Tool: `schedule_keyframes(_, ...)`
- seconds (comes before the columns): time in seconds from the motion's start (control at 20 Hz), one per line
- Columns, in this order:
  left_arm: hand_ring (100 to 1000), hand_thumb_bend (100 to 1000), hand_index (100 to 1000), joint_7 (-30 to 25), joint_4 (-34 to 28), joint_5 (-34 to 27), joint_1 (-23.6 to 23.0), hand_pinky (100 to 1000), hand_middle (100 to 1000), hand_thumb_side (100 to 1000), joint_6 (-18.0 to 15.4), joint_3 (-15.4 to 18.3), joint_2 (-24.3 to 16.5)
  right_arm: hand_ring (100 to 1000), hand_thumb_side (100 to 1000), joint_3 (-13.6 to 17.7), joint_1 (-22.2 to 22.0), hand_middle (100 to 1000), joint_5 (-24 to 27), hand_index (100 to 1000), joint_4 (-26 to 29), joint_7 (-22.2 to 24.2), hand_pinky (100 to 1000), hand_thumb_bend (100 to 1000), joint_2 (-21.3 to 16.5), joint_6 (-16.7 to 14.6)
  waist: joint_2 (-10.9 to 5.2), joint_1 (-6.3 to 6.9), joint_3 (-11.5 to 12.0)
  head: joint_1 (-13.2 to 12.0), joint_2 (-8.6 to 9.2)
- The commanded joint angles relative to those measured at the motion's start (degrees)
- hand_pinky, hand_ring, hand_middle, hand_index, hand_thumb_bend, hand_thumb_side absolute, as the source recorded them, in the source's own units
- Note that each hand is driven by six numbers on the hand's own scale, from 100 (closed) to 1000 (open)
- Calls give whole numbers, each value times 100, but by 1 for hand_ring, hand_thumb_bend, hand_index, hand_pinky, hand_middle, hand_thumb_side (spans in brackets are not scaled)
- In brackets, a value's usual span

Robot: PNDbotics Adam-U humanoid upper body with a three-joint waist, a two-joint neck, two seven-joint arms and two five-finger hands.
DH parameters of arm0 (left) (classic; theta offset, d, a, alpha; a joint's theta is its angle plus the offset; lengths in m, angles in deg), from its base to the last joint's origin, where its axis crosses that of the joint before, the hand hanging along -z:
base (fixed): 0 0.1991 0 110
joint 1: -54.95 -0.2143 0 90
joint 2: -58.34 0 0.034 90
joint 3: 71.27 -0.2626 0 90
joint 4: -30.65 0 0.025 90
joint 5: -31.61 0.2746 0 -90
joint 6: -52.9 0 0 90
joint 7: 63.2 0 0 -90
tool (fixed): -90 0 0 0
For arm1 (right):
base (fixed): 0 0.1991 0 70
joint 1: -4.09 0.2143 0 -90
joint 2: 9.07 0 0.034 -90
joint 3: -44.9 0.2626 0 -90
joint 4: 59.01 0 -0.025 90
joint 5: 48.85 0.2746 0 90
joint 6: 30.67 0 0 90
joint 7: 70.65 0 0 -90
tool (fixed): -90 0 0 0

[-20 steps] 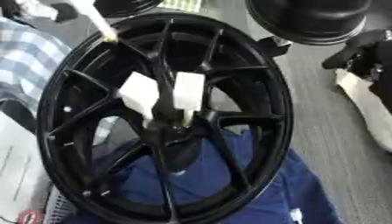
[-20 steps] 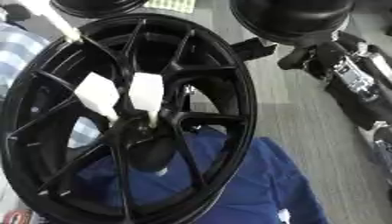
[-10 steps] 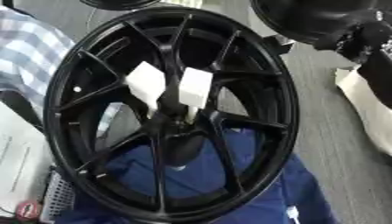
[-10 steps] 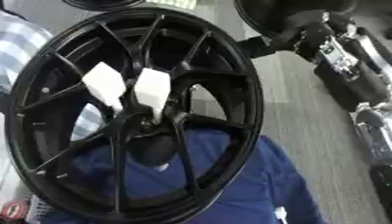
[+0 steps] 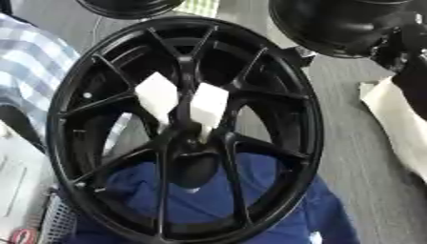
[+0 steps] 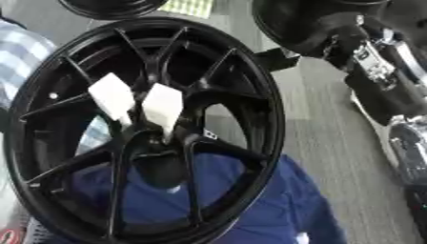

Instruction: Pull the pin out of the wheel hub.

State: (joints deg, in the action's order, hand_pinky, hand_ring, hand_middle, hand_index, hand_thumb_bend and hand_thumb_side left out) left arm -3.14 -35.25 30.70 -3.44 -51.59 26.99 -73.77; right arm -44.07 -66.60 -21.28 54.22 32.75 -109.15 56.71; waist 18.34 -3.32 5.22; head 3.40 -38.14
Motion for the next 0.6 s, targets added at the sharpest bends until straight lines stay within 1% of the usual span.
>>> schedule_keyframes(0.05,745,157,753,247,-325,-183,-219,832,719,668,-79,314,-180,702,510,34,60,590,57,727,136,-21,795,100,-144,22,-192,47,-19,-52,40)
schedule_keyframes(0.1,712,100,737,327,-443,-262,-340,819,695,678,-73,422,-125,702,509,25,64,590,67,727,137,-16,795,100,-134,26,-207,44,-32,-71,18)
schedule_keyframes(0.15,694,100,722,408,-569,-342,-446,810,683,673,-104,543,-50,702,508,16,72,590,77,727,137,-10,795,100,-126,29,-216,41,-48,-89,4)
schedule_keyframes(0.2,683,100,715,491,-701,-425,-455,807,676,657,-158,673,47,702,506,6,90,590,92,727,137,-3,795,100,-111,30,-223,27,-69,-111,-8)
schedule_keyframes(0.3,677,100,709,664,-980,-597,-443,804,676,660,-244,950,301,702,500,-5,137,590,118,727,137,8,795,100,-98,19,-214,1,-93,-144,-4)
schedule_keyframes(0.4,676,100,713,838,-1262,-771,-541,802,675,662,-148,1206,577,702,497,-20,197,590,143,727,137,24,795,100,-99,2,-194,-20,-129,-174,17)
schedule_keyframes(0.5,673,100,711,1019,-1556,-952,-667,801,671,666,14,1278,869,702,496,-37,243,590,160,727,137,43,795,100,-109,-8,-181,-25,-150,-188,29)
schedule_keyframes(0.6,673,100,710,1200,-1851,-1134,-838,801,672,681,151,1264,1164,702,491,-52,301,589,172,727,137,67,795,100,-113,-29,-153,-49,-189,-193,63)
